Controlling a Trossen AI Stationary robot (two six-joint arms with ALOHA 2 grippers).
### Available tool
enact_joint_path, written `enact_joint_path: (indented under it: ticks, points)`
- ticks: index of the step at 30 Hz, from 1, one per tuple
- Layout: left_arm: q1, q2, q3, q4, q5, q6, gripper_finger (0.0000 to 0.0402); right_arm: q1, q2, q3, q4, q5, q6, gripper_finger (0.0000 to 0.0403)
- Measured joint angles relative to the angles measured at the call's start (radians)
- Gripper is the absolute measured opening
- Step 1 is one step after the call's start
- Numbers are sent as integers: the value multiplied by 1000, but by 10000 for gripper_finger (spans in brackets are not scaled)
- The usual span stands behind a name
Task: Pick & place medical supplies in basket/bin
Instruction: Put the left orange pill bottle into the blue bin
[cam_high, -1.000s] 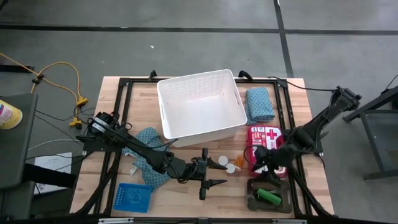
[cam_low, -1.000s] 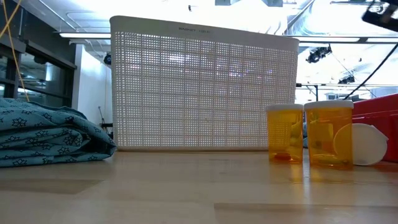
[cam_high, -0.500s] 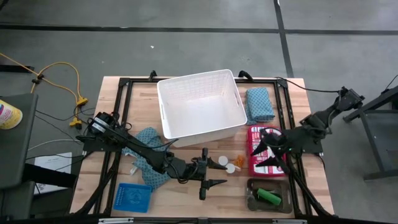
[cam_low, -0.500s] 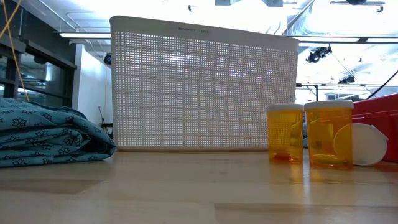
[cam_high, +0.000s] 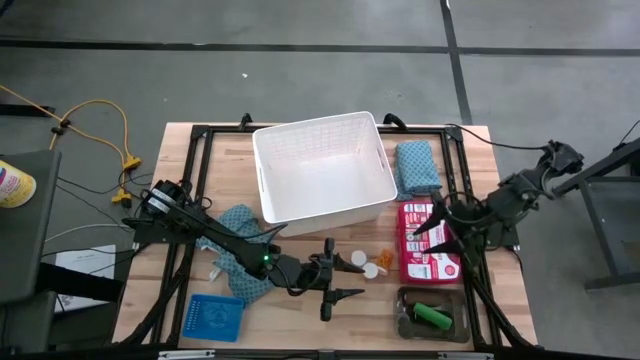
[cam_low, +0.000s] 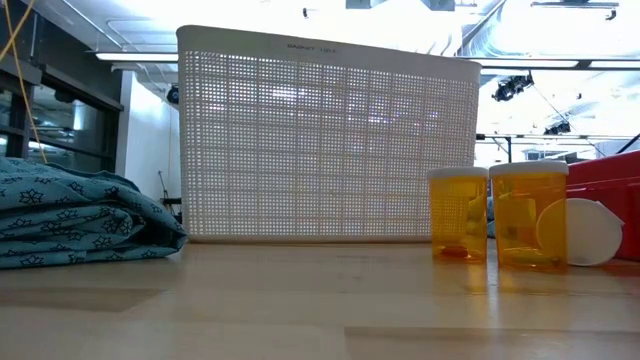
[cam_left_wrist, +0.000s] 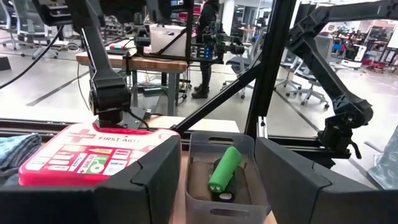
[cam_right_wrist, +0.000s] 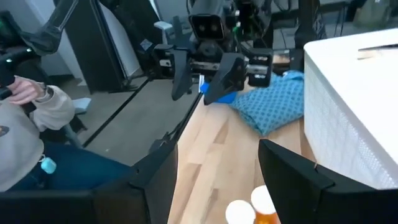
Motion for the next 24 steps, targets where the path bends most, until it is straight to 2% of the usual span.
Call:
enact_joint_path:
  ticks: [6, 14, 24]
  points:
    - [0, 0, 0, 0, 0, 0, 202, 0, -96, -141, 87, 16, -18, 211]
    - [0, 0, 0, 1, -1, -24, 202, 1, -303, -343, 206, 17, -17, 211]
    - [0, 0, 0, -2, -2, -26, 202, 0, -540, -470, 234, 16, -20, 211]
